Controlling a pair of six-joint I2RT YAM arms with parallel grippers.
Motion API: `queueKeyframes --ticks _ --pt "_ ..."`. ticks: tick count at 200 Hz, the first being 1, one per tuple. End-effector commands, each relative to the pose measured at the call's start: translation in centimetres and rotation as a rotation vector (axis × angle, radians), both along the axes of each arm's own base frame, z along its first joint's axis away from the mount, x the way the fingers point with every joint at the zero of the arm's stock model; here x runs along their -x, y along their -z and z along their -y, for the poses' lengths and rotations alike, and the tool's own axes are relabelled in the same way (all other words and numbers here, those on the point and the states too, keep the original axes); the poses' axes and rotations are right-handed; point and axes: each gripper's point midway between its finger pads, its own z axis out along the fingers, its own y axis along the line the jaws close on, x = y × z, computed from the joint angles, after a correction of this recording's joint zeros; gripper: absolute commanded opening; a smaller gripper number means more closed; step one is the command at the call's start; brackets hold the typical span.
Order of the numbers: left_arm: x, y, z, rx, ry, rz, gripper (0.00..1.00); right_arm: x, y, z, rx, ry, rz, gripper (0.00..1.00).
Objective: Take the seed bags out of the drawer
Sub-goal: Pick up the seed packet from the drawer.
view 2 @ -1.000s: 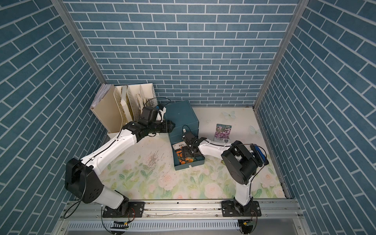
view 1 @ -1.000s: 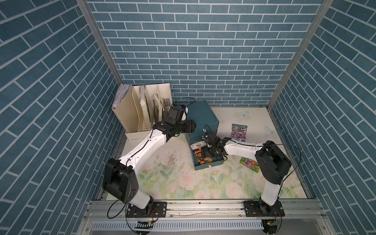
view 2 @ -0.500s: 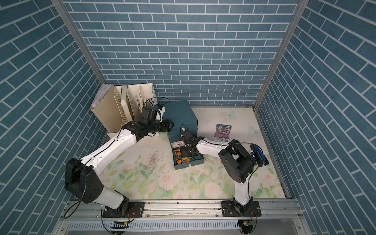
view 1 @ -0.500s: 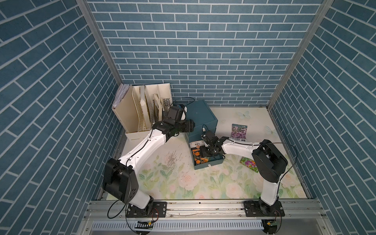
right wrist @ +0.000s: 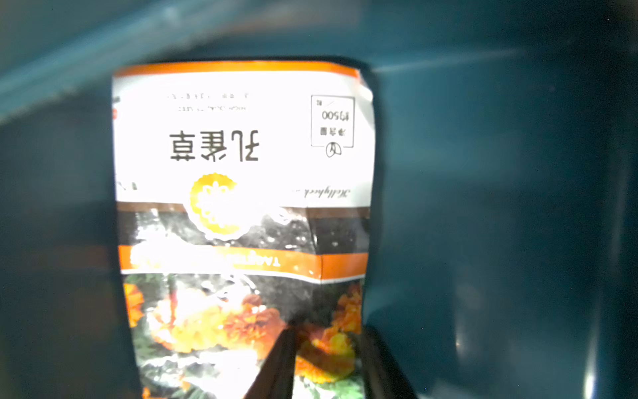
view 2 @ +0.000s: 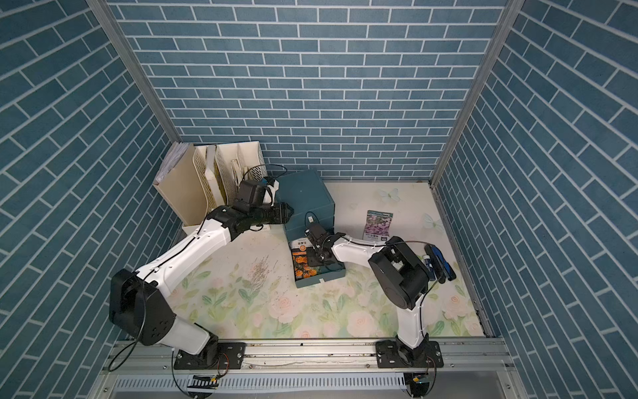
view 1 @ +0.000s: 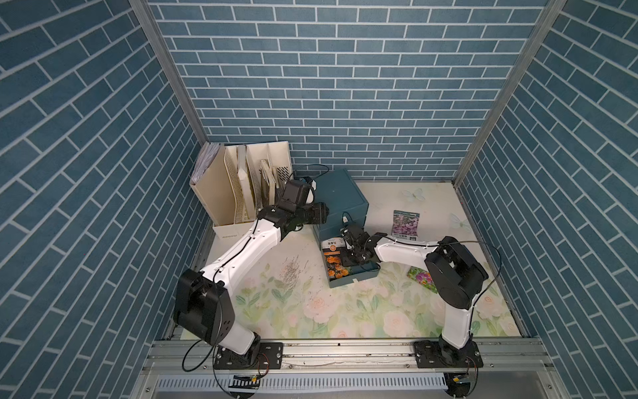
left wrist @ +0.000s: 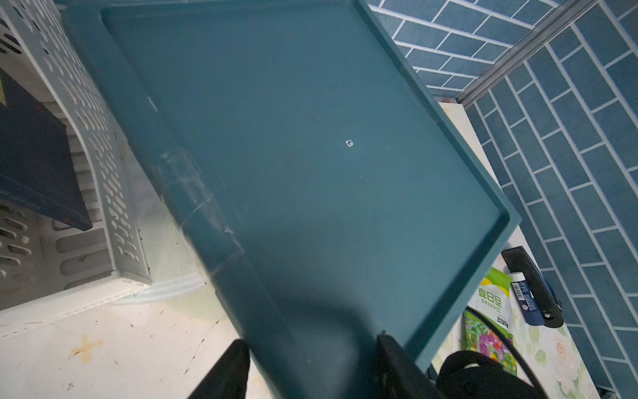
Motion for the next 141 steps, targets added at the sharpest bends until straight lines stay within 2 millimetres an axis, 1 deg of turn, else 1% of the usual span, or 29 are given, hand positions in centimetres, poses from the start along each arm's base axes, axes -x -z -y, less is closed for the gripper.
queueKeyframes --ticks 1,20,46,69,92,120,141 --pt "4.1 6.6 0.0 -0.106 0.097 -0.228 0.61 3.7 5.0 0.0 0.059 -0.128 -0.118 0.24" --pt "4.1 6.8 0.0 -0.111 0.101 -0.233 0.61 3.7 4.9 -0.1 0.056 -0.127 -0.117 0.16" --pt "4.2 6.8 -0.1 -0.114 0.104 -0.233 0.61 3.7 4.8 -0.1 0.054 -0.121 -0.115 0.00" --pt "4.2 6.8 0.0 -0.115 0.108 -0.232 0.61 3.6 4.3 -0.1 0.040 -0.111 -0.103 0.00" --pt "4.3 6.7 -0.1 -0.120 0.108 -0.232 0.61 3.3 3.3 -0.3 0.016 -0.100 -0.082 0.00" --pt "4.2 6.5 -0.2 -0.121 0.105 -0.227 0.61 2.9 1.1 -0.5 -0.025 -0.080 -0.040 0.00" --pt "4.3 6.3 -0.2 -0.122 0.103 -0.223 0.61 2.5 -0.4 -0.3 -0.040 -0.062 -0.006 0.00"
